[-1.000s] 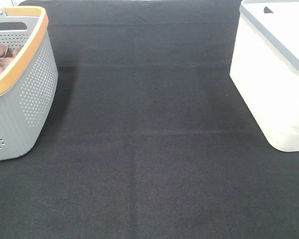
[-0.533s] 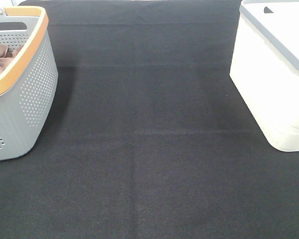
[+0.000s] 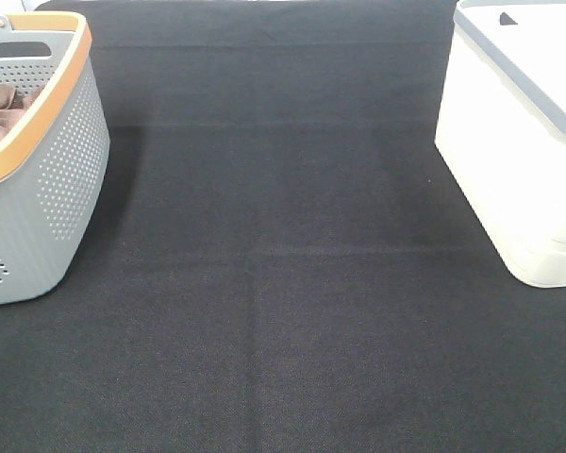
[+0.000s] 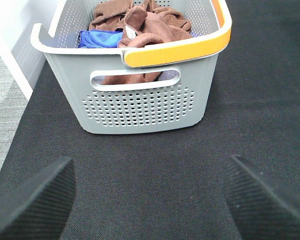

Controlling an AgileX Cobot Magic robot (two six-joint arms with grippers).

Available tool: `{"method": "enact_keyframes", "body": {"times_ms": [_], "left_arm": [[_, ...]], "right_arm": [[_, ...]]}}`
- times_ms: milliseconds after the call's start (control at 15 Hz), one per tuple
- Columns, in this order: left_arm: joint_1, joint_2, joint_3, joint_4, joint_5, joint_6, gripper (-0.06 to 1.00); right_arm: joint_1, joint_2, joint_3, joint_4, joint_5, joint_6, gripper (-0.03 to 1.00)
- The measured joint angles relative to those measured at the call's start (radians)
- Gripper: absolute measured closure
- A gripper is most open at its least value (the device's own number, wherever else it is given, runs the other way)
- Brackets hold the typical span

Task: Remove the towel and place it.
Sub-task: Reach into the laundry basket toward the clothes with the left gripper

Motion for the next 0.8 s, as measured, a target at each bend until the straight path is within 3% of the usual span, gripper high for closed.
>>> {"method": "enact_keyframes", "body": {"times_ms": [800], "left_arm": [[0.000, 0.000, 0.000, 0.000, 0.000, 0.000, 0.17]], "right_arm": [[0.000, 0.000, 0.000, 0.000, 0.000, 0.000, 0.12]]}}
